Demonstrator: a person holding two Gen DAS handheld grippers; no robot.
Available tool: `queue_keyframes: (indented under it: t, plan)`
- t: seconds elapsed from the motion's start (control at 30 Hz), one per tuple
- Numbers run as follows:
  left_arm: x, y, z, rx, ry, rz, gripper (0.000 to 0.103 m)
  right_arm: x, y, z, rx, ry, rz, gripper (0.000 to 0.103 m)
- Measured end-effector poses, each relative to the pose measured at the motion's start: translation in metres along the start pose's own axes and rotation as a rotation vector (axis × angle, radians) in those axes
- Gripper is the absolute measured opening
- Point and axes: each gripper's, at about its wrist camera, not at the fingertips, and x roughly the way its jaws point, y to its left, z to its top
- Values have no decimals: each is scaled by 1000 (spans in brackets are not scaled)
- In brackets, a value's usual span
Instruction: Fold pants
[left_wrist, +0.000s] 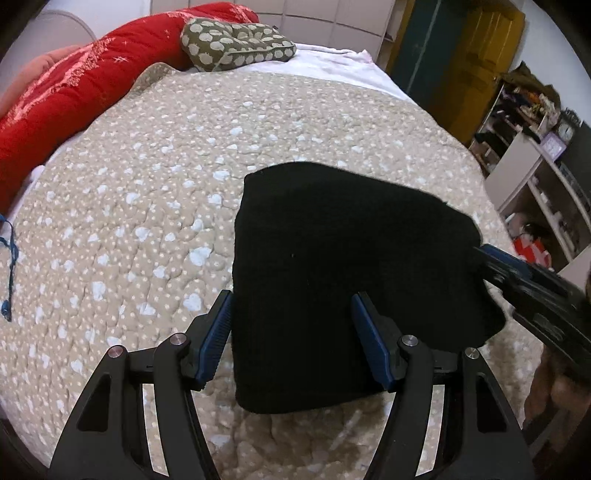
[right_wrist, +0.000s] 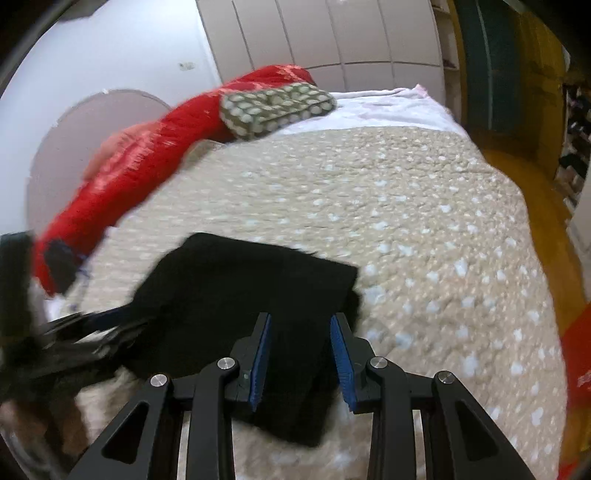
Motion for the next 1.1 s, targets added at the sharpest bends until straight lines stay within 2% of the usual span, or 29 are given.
queue_keyframes:
  t: [0.03, 0.07, 0.2, 0.33, 0.43, 0.5, 0.7, 0.83, 0.93, 1.1]
  plan:
    - [1, -1, -1, -4, 4, -1, 67, 13, -2, 1, -4, 48, -37, 31]
    - [3, 0, -1, -8, 10, 1, 68, 19, -6, 2, 6, 66, -29, 31]
    - [6, 3, -2, -16, 14, 3, 75, -2, -6, 1, 13, 47, -14, 31]
    - [7, 5, -4, -28, 9, -2, 75, -25, 10, -13, -47, 41, 29, 33]
    - [8, 3, -6, -21, 11, 0, 75, -15, 12, -30, -55, 80, 32, 35]
    - [8, 3, -7, -18, 8, 2, 75, -6, 11, -40, -50, 74, 15, 42]
    - [7, 4, -9, -28, 4, -3, 75, -12, 3, -36, 7, 90, 50, 42]
    - [7, 4, -9, -27, 2, -2, 75, -23, 6, -30, 4, 53, 45, 42]
    - [5, 5, -8, -28, 15, -13, 75, -25, -3, -28, 75, 29, 94, 42]
    - [-5, 27, 2, -123, 12, -86, 75, -11, -19, -29, 175, 48, 137, 46]
